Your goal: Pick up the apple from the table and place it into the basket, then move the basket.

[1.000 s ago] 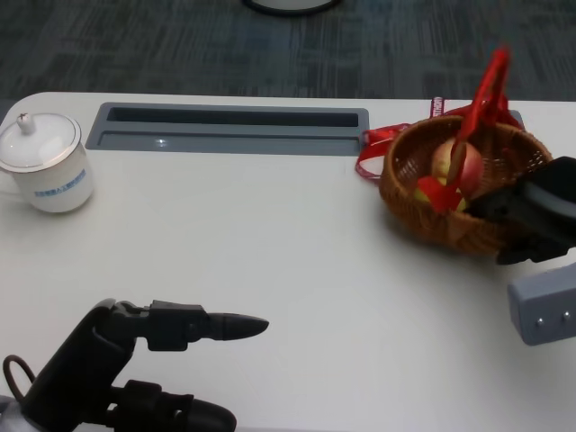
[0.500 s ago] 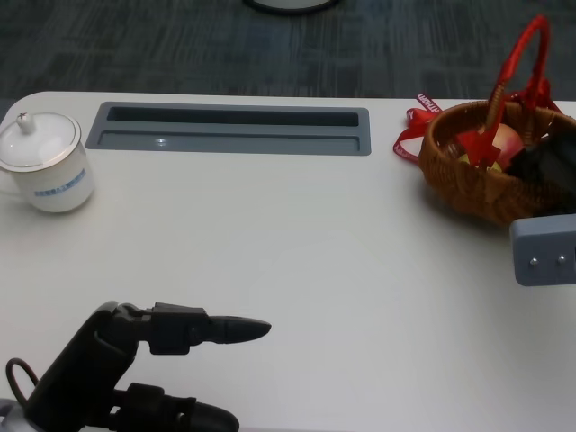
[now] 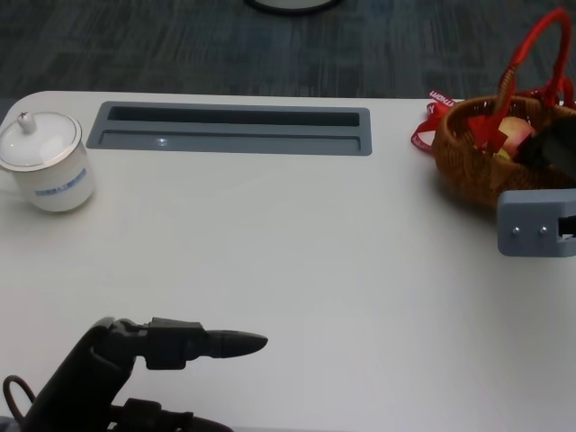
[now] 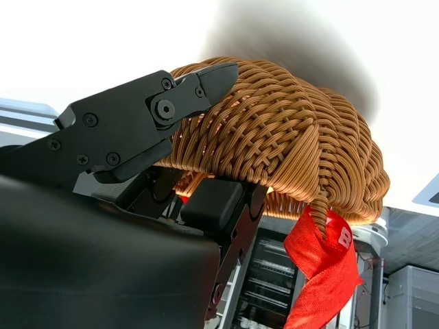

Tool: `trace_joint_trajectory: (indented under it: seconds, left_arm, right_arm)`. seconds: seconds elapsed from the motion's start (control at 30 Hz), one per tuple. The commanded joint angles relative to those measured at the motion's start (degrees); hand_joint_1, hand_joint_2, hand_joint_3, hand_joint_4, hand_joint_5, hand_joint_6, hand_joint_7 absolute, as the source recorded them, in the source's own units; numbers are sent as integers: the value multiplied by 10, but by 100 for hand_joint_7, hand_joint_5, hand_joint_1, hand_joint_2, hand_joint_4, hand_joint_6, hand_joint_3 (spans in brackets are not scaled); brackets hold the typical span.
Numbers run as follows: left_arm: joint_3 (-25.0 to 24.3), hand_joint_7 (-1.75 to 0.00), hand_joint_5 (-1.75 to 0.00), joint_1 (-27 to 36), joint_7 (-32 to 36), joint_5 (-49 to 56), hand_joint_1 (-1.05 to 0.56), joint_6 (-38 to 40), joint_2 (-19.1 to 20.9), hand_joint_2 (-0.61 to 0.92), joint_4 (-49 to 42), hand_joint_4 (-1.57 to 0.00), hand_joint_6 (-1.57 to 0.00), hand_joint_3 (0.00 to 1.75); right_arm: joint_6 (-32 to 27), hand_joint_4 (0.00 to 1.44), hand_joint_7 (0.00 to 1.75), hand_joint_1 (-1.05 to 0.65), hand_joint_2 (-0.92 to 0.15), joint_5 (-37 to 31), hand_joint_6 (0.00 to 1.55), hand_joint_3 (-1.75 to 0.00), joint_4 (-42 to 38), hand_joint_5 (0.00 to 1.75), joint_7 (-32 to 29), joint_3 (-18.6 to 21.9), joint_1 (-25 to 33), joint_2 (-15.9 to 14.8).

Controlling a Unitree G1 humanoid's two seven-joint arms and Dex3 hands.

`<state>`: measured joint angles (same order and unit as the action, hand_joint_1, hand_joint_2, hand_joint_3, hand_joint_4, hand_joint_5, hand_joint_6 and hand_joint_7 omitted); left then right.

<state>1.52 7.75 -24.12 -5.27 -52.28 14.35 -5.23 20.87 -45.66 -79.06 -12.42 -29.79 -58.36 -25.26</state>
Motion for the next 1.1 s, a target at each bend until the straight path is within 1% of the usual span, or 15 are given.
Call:
trace_joint_trajectory:
  seconds: [0.03,0.17,0.23,0.37,0.47,0.6,0.7,0.87,0.97,1.1]
  left_arm:
    - [-6,0,0,4,9,3,-41,-5,5,69,3,-103,-93,0]
    - [-6,0,-1,4,12,3,-42,-4,5,69,4,-104,-94,0]
    - [-6,0,-1,4,11,3,-42,-3,5,69,5,-104,-94,0]
    - [-6,0,-1,2,10,2,-42,-4,7,69,5,-104,-94,0]
    - [-5,0,0,-2,8,0,-41,-2,9,69,6,-104,-94,0]
    - [-3,0,0,-7,5,-4,-41,-3,11,68,4,-104,-94,0]
    - [-2,0,-1,-12,3,-6,-40,-7,11,68,0,-104,-95,0]
    - [1,0,0,-16,1,-10,-41,-7,12,68,-2,-105,-95,0]
    - [2,0,0,-17,1,-10,-41,-5,13,67,-1,-104,-95,0]
    - [3,0,0,-19,-1,-13,-40,-8,14,67,-3,-104,-95,0]
  right_arm:
    - [-7,113,0,-25,-85,8,106,0,-3,1,-2,7,-13,-7]
    - [5,111,0,-24,-83,8,105,0,-3,1,-13,8,-10,-6]
    - [15,109,0,-26,-80,11,101,0,-2,1,-18,10,-8,-6]
    - [29,100,0,-38,-74,24,89,0,-1,0,-16,23,-6,-4]
    - [51,90,0,-51,-71,44,79,0,2,0,-3,41,-4,-3]
    - [86,77,0,-68,-74,74,66,-1,8,0,32,64,0,-3]
    - [107,68,0,-78,-76,84,57,-1,13,0,51,69,3,-5]
    - [108,39,0,-95,-81,93,30,-1,19,0,87,75,4,-11]
    - [113,29,0,-98,-81,100,21,0,23,0,90,79,9,-14]
    - [121,24,0,-98,-80,108,16,0,26,0,85,83,16,-19]
